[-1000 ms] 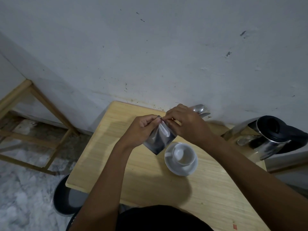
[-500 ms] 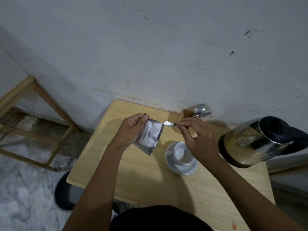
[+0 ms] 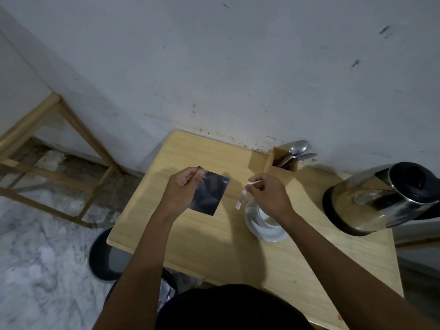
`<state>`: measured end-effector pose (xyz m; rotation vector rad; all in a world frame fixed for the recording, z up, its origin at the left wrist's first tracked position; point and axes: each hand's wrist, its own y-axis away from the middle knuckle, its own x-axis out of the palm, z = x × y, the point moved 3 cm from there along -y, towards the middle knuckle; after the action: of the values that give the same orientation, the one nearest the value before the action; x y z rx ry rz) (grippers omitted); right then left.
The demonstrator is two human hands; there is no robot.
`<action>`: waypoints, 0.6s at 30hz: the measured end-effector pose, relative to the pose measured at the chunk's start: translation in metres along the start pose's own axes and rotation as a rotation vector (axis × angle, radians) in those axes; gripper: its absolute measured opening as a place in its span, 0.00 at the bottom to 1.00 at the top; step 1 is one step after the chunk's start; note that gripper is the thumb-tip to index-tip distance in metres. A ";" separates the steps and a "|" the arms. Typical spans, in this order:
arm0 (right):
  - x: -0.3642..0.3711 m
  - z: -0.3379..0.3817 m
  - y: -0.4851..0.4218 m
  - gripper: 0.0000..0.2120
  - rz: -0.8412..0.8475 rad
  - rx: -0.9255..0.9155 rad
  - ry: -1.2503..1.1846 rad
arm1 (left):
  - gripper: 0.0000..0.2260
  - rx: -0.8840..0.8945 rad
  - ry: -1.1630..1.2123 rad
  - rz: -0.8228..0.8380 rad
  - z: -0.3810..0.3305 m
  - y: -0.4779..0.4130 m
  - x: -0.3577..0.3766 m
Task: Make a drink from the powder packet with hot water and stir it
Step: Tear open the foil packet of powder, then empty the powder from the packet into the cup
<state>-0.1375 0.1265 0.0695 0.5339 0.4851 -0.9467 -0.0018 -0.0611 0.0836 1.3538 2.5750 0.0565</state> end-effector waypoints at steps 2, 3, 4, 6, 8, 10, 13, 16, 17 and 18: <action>0.022 0.000 -0.020 0.03 0.072 0.014 0.113 | 0.08 -0.009 -0.006 -0.001 0.007 0.004 0.001; 0.032 0.001 -0.029 0.03 0.106 0.024 0.147 | 0.07 -0.012 -0.014 0.000 0.010 0.007 0.003; 0.041 0.002 -0.037 0.03 0.133 0.035 0.178 | 0.06 -0.014 -0.025 0.002 0.012 0.008 0.004; 0.057 0.002 -0.048 0.02 0.197 0.044 0.266 | 0.06 -0.019 -0.036 0.005 0.016 0.011 0.006; 0.062 0.003 -0.052 0.07 0.217 0.026 0.398 | 0.06 -0.022 -0.037 0.003 0.019 0.011 0.005; 0.054 0.012 -0.050 0.12 0.146 -0.006 0.351 | 0.06 -0.028 -0.019 0.005 0.020 0.011 0.005; 0.029 0.025 -0.029 0.14 0.102 0.054 -0.120 | 0.07 -0.039 0.001 0.006 0.018 0.010 0.008; 0.009 0.023 0.008 0.11 0.181 0.111 -0.409 | 0.08 -0.039 0.045 -0.017 0.011 0.010 0.014; 0.006 0.020 0.020 0.09 0.222 0.084 -0.410 | 0.08 -0.044 0.064 -0.020 0.007 0.010 0.018; 0.007 0.015 0.029 0.07 0.263 0.058 -0.408 | 0.09 -0.048 0.089 -0.021 0.004 0.011 0.022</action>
<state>-0.1066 0.1269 0.0832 0.4289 0.0185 -0.7912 -0.0038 -0.0372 0.0777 1.3358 2.6425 0.1782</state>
